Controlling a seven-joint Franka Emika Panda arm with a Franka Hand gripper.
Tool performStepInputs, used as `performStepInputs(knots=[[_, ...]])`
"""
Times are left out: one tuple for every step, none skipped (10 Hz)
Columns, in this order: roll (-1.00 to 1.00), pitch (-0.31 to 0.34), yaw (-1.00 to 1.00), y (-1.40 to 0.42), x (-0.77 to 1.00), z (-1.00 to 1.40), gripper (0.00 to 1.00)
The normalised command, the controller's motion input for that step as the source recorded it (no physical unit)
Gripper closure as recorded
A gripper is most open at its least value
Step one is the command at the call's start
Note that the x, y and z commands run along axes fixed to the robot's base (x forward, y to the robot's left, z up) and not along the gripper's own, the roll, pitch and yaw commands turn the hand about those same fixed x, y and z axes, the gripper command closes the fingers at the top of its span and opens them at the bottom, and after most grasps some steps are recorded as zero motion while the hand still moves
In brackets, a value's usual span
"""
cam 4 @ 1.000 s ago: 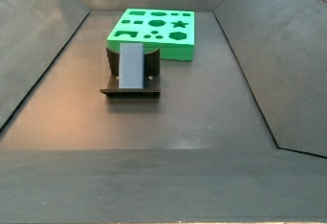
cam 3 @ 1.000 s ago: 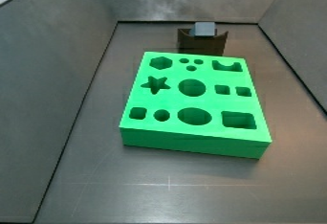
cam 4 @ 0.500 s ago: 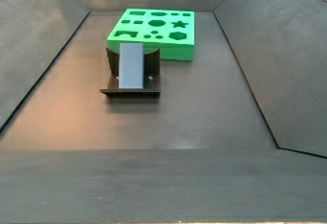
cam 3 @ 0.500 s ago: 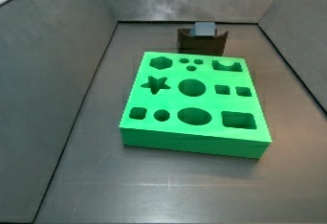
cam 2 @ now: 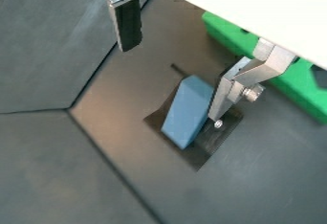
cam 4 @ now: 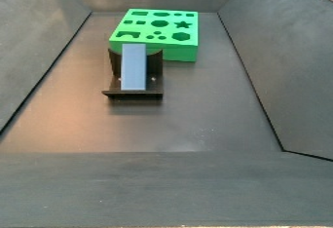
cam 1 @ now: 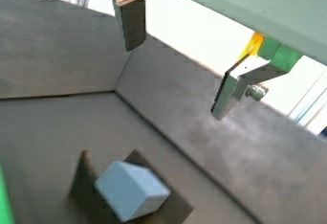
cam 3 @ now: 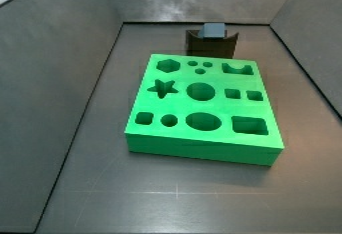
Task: Pick up the rectangle object. Move up. Place the rectangle object on the fixture. Regrasp the rectangle object. Move to above the board. Insert the rectangle object.
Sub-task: Regrasp the rectangle object.
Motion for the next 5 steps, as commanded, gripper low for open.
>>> performStepInputs(knots=[[1.00, 0.154, 0.12, -0.04, 0.11, -0.02, 0.00], [0.94, 0.169, 0.15, -0.04, 0.11, -0.02, 0.00], [0.70, 0.153, 0.17, -0.05, 0.11, -0.02, 0.00], [0.52, 0.133, 0.19, -0.05, 0.11, -0.02, 0.00], [0.34, 0.110, 0.20, -0.04, 0.11, -0.02, 0.00]])
